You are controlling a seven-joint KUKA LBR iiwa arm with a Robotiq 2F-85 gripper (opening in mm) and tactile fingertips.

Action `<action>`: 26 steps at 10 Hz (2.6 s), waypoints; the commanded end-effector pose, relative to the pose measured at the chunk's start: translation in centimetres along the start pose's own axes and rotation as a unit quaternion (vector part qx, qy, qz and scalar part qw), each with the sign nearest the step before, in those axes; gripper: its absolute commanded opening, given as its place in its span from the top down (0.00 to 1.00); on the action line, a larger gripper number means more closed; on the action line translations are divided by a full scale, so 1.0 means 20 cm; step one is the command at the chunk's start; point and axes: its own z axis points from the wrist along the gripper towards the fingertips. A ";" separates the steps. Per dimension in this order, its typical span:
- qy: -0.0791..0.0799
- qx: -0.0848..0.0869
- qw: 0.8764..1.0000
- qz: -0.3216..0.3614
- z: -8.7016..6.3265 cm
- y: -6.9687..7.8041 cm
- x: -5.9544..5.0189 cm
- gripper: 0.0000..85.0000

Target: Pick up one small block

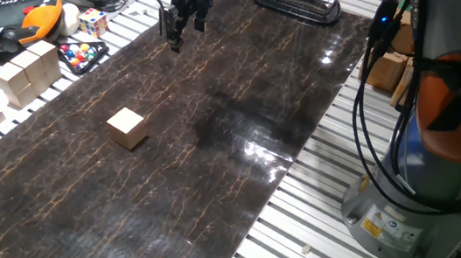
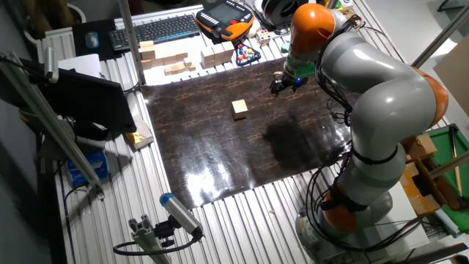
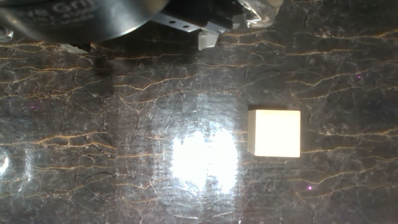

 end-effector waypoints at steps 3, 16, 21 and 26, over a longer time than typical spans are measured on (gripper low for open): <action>0.007 0.025 0.999 0.036 -0.01 0.00 0.00 0.99; 0.007 0.026 0.999 0.035 0.02 0.03 -0.01 0.99; 0.009 0.017 0.999 0.035 0.07 0.06 -0.05 0.99; -0.004 0.005 1.000 0.017 0.19 0.18 -0.09 0.99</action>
